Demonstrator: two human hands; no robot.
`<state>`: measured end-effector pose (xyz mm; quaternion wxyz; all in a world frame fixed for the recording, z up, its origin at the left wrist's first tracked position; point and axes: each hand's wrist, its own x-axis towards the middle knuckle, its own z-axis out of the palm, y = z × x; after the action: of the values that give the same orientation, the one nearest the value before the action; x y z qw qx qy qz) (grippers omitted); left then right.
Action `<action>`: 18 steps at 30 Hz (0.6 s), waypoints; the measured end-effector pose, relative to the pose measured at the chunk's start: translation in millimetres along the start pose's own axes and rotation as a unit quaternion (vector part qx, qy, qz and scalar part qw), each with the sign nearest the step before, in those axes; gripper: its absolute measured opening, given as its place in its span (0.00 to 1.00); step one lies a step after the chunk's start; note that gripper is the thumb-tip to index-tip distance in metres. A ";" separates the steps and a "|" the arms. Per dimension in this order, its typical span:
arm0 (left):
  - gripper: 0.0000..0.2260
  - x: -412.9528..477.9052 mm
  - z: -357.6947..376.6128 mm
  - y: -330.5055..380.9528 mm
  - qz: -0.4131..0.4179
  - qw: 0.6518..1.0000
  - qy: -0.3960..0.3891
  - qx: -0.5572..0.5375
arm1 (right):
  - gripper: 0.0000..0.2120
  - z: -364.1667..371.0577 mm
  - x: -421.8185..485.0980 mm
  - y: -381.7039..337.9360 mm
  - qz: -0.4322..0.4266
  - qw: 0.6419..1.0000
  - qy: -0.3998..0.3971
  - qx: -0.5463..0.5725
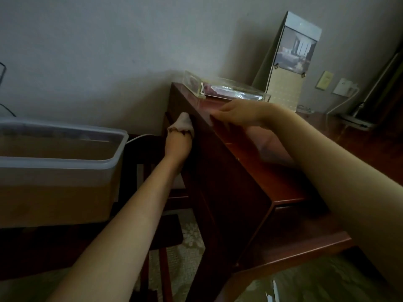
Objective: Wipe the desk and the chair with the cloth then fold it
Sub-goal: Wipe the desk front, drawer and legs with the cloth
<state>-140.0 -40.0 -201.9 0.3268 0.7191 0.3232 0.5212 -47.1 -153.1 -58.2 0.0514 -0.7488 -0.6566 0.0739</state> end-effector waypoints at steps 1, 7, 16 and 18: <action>0.02 -2.5 1.1 -1.3 -0.016 1.000 0.002 -0.013 | 0.24 -0.9 -0.6 -0.1 0.001 1.000 -0.008 -0.005; 0.24 -122.1 8.6 59.2 -0.031 0.968 -0.004 -0.249 | 0.20 -20.0 8.2 -3.6 0.053 0.996 -0.055 0.052; 0.12 19.9 13.3 3.0 -0.097 0.969 0.023 -0.224 | 0.13 -21.4 26.7 -9.9 0.025 0.998 0.009 0.060; 0.08 57.0 7.7 -14.6 -0.155 0.970 0.021 -0.183 | 0.14 -16.6 29.4 -10.8 -0.020 0.997 0.070 0.003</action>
<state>-120.3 13.3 -184.9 0.5232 0.5768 0.3367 0.5293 -50.9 -122.2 -41.2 0.1007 -0.7386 -0.6662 0.0224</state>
